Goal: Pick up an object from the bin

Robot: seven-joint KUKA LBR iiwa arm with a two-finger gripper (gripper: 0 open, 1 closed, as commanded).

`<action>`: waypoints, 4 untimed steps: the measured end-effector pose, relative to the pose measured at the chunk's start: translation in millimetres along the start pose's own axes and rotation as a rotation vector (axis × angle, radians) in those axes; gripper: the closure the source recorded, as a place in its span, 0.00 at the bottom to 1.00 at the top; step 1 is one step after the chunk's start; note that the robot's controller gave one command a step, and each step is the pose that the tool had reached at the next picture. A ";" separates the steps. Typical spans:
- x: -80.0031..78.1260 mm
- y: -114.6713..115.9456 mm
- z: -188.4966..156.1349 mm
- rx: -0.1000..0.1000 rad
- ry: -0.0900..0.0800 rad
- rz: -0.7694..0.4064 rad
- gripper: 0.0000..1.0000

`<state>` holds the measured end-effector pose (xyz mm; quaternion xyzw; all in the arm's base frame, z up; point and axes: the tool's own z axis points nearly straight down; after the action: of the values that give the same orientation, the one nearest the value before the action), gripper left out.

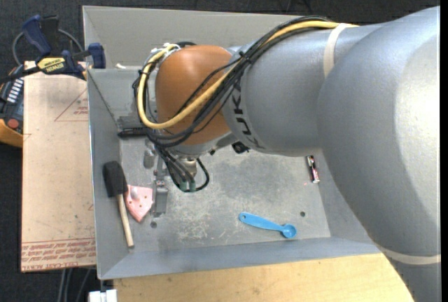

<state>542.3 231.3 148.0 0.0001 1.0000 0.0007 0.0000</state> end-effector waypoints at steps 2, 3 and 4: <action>0.9 15.9 72.9 -0.001 0.000 0.139 0.00; -26.9 -16.6 73.3 -0.008 -0.004 0.628 1.00; -27.1 -16.7 73.1 -0.009 -0.004 0.629 1.00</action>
Offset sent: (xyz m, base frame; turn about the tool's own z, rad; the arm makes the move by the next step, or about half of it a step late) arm -0.0013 0.0160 -0.0726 0.1425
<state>569.4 214.6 74.8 0.3093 0.9509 0.0049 0.0020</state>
